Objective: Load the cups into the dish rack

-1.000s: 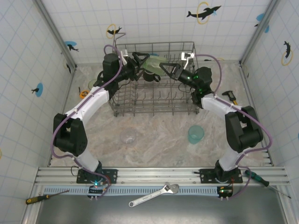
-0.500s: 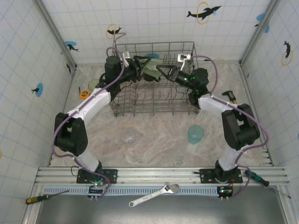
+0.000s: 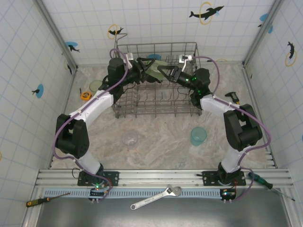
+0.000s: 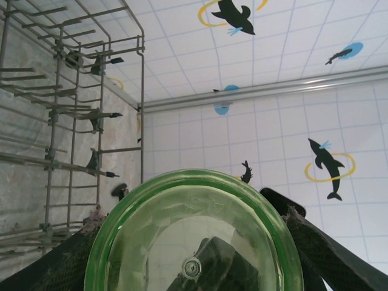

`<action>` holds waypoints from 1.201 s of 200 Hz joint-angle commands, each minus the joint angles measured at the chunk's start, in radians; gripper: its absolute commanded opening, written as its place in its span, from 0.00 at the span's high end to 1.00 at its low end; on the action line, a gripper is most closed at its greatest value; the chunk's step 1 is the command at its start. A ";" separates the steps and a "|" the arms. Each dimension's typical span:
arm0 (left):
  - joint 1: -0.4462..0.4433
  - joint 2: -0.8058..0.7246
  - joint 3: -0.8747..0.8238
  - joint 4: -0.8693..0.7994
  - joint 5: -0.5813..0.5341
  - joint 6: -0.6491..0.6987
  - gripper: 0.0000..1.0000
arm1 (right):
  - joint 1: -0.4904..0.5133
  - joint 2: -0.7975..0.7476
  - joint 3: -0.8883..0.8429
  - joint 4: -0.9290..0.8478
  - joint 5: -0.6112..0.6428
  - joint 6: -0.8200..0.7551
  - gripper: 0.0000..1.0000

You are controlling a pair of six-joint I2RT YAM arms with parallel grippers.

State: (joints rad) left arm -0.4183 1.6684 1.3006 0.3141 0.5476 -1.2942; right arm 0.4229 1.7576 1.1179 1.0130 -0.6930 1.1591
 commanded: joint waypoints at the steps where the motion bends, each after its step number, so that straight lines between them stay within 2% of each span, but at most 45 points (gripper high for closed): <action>1: 0.001 0.001 0.088 -0.069 -0.050 0.116 1.00 | -0.030 -0.089 -0.022 -0.103 0.014 -0.076 0.48; 47: 0.000 0.042 0.232 -0.245 -0.178 0.261 1.00 | -0.099 -0.234 -0.078 -0.469 0.092 -0.308 0.22; 52: -0.032 0.053 0.253 -0.260 -0.187 0.274 1.00 | -0.113 -0.246 -0.086 -0.495 0.100 -0.324 0.21; 78: -0.058 0.129 0.392 -0.383 -0.271 0.375 1.00 | -0.187 -0.315 -0.146 -0.554 0.109 -0.350 0.11; 93: -0.075 0.193 0.498 -0.465 -0.315 0.432 1.00 | -0.229 -0.360 -0.166 -0.609 0.121 -0.383 0.00; 137: -0.123 0.349 0.714 -0.570 -0.448 0.557 1.00 | -0.289 -0.504 -0.184 -0.870 0.274 -0.565 0.00; 173: -0.158 0.412 0.742 -0.535 -0.601 0.684 1.00 | -0.306 -0.618 -0.228 -0.979 0.382 -0.644 0.00; 210: -0.167 0.466 0.743 -0.479 -0.654 0.750 1.00 | -0.322 -0.702 -0.200 -1.097 0.465 -0.748 0.01; 240: -0.172 0.496 0.741 -0.423 -0.675 0.792 1.00 | -0.326 -0.769 -0.212 -1.106 0.506 -0.770 0.00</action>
State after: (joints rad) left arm -0.5858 2.1422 2.0037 -0.1986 -0.0742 -0.5800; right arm 0.1028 1.0481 0.9104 -0.0544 -0.2497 0.4469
